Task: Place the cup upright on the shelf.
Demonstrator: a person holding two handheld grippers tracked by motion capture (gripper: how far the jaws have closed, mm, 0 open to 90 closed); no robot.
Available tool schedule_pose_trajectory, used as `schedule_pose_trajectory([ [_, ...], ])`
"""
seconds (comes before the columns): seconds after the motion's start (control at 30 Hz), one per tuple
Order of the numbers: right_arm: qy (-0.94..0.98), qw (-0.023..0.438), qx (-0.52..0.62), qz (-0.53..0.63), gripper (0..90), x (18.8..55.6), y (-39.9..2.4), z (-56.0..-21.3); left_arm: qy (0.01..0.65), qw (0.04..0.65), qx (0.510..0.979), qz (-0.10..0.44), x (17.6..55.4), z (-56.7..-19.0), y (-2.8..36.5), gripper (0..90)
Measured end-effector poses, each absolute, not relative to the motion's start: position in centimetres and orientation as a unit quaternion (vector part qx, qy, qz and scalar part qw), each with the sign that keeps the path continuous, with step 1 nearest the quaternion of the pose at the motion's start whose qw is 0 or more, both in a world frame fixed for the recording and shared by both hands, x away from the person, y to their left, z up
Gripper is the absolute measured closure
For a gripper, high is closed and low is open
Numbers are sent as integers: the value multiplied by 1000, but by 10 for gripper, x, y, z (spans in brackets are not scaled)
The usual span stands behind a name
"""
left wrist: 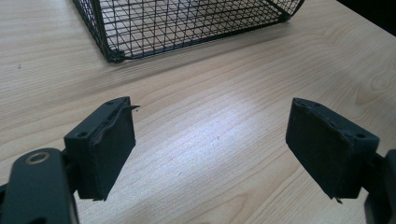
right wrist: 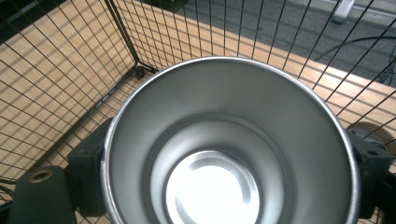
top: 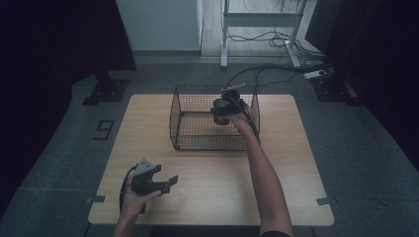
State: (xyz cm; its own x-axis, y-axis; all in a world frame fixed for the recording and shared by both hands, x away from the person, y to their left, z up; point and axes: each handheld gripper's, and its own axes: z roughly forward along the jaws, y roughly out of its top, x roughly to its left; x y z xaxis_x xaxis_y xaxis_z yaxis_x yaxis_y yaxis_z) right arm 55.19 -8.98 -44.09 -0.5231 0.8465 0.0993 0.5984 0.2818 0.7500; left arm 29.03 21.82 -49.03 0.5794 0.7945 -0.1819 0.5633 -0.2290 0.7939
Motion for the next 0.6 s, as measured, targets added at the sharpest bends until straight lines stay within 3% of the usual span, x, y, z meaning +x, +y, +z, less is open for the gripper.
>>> schedule_pose_trajectory([
  [0.6,799,164,468,341,136,560,-89,-463,440,445,769,133,289,-487,221,161],
])
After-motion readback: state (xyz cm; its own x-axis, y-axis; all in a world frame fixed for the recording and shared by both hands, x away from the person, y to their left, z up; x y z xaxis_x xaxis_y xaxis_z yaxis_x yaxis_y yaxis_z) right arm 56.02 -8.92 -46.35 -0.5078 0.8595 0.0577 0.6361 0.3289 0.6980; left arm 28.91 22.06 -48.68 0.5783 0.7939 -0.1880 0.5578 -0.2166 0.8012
